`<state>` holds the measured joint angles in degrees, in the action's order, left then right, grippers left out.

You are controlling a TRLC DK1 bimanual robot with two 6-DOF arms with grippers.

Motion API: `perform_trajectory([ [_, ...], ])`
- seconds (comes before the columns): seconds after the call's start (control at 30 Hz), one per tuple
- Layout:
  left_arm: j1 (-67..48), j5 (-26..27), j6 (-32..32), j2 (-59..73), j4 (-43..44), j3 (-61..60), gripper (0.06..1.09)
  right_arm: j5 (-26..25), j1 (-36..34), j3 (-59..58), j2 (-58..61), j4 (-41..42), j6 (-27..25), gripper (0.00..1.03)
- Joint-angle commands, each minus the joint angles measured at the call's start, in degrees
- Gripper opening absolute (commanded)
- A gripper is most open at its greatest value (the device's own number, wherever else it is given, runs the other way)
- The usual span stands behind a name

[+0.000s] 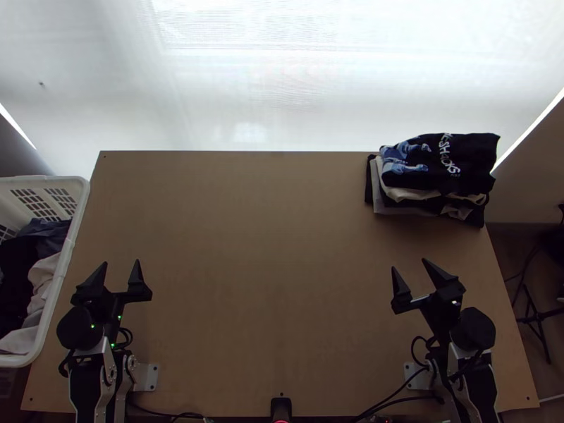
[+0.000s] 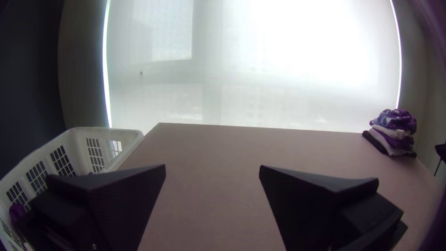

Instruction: Fold the t-shirt

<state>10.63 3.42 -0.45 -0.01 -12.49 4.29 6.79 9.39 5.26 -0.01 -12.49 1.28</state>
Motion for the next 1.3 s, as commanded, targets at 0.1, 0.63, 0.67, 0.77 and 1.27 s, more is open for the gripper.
perform_trajectory([
  [0.1, 0.0, 0.0, 0.0, 0.0, 0.0, 0.0, 1.04, 0.0, 0.0, 0.0, 0.0, 0.0, 0.0, 0.99],
  [0.63, 0.0, 0.0, 0.0, 0.0, 0.0, 0.0, 1.04, 0.0, 0.0, 0.0, 0.0, 0.0, 0.0, 0.99],
  [0.67, 0.0, 0.0, 0.0, 0.0, 0.0, 0.0, 1.04, 0.0, 0.0, 0.0, 0.0, 0.0, 0.0, 0.99],
  [0.77, 0.0, 0.0, 0.0, 0.0, 0.0, 0.0, 1.04, 0.0, 0.0, 0.0, 0.0, 0.0, 0.0, 0.99],
  [1.27, -0.5, 0.0, -0.1, -0.1, 0.0, 0.0, 1.04, 0.0, 6.3, 0.0, -0.1, 0.1, 0.1, 0.99],
])
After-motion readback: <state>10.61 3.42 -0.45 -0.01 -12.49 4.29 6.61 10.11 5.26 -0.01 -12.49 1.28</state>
